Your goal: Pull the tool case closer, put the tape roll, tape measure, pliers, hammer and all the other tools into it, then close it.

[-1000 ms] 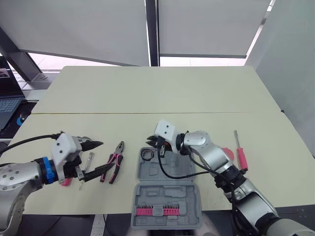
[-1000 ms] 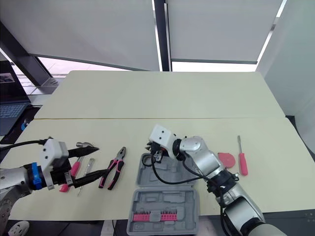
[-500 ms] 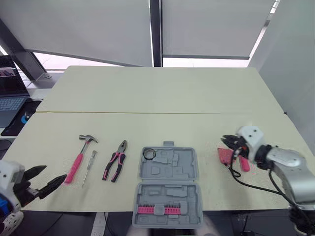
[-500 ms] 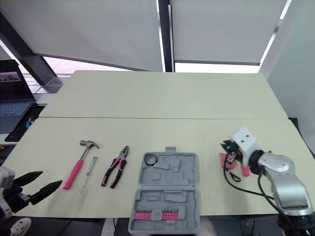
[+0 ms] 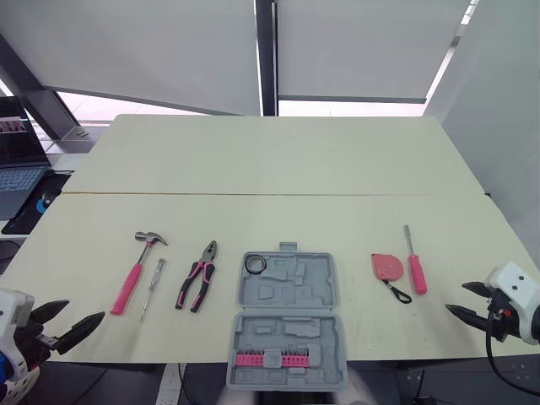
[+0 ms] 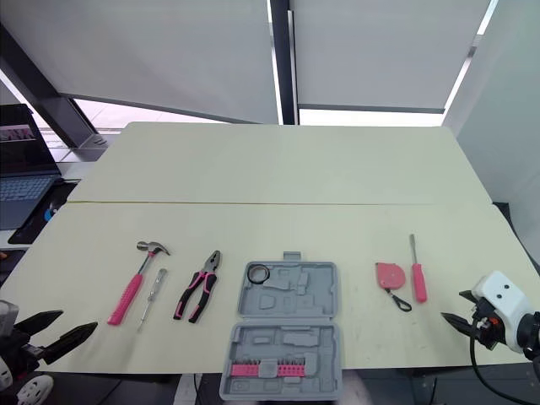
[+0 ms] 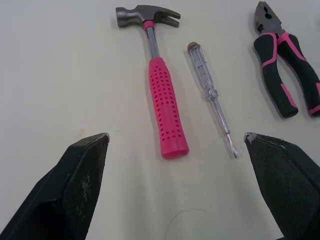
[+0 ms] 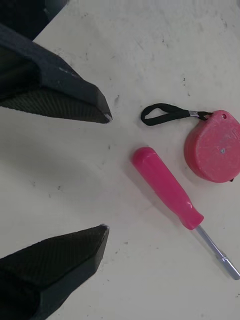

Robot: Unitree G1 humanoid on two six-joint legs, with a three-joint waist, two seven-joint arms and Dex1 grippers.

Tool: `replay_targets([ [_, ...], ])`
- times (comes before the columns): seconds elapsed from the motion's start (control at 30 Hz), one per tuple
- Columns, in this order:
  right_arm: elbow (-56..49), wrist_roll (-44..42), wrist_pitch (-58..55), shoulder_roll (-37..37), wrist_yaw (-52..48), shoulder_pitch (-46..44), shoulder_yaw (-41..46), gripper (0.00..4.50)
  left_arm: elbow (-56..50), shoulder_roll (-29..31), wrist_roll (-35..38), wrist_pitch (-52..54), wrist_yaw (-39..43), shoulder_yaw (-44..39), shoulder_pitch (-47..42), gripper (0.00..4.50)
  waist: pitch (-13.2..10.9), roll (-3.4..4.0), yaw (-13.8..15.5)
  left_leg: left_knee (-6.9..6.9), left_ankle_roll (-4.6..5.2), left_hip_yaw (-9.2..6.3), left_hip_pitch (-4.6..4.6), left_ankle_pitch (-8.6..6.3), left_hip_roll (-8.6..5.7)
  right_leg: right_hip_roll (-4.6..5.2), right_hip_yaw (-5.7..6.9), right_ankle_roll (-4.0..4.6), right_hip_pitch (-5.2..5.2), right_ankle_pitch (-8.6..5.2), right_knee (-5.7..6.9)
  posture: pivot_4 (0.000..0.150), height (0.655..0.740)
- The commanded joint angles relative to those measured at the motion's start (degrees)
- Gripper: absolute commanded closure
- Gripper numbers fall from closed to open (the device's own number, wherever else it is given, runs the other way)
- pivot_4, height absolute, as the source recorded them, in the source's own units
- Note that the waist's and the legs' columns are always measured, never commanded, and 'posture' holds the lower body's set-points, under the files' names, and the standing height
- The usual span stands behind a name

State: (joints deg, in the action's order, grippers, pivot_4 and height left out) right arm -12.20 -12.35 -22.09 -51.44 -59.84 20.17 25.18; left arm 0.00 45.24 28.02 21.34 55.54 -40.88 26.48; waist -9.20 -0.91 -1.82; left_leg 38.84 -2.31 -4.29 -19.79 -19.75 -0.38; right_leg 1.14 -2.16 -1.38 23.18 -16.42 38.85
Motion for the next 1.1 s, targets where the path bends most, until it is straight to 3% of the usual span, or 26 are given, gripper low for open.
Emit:
replay_targets([
  [0.03,-0.02,-0.38,2.15,-1.36,-0.79,-0.51,0.23,0.02,-3.64,0.51,1.08,2.21,-1.24,-2.44,0.95,0.00,0.00,0.00,0.03,0.00,0.00,0.00,0.00,0.00,0.00,0.00,0.00,0.00,0.00,0.00,0.00,0.150,0.7400],
  [0.33,-2.57,-1.46,1.72,0.71,2.10,-1.36,-1.77,0.02,-16.41,1.31,4.25,6.19,0.39,1.34,0.45,0.00,-0.02,-0.04,0.35,0.02,-0.01,0.01,-0.02,0.00,-0.01,0.01,-0.04,0.00,-0.01,0.00,-0.01,0.150,0.7400],
  [0.6,-13.08,-2.16,-2.58,8.48,10.28,-0.65,-6.44,0.02,-30.59,3.70,7.65,6.68,6.03,17.97,-8.07,0.00,-0.01,-0.01,0.59,0.04,-0.03,-0.01,-0.02,0.02,-0.02,-0.01,-0.05,0.00,-0.03,0.00,0.02,0.150,0.7400],
  [0.83,-16.58,-0.67,-9.49,14.59,19.38,-2.10,-13.74,0.02,-30.60,2.66,6.47,2.30,9.52,29.13,-19.06,0.00,0.00,0.04,0.30,0.05,-0.04,-0.01,-0.01,0.02,-0.02,-0.06,-0.06,0.01,-0.01,0.01,0.05,0.150,0.7400],
  [1.1,-10.98,3.62,-7.55,18.54,25.79,-4.56,-19.47,0.02,-27.38,3.86,3.20,-4.19,16.63,35.73,-20.60,0.00,-0.01,0.04,0.17,0.06,-0.03,0.04,-0.01,0.02,-0.04,-0.08,-0.10,0.01,0.01,0.00,0.04,0.150,0.7400],
])
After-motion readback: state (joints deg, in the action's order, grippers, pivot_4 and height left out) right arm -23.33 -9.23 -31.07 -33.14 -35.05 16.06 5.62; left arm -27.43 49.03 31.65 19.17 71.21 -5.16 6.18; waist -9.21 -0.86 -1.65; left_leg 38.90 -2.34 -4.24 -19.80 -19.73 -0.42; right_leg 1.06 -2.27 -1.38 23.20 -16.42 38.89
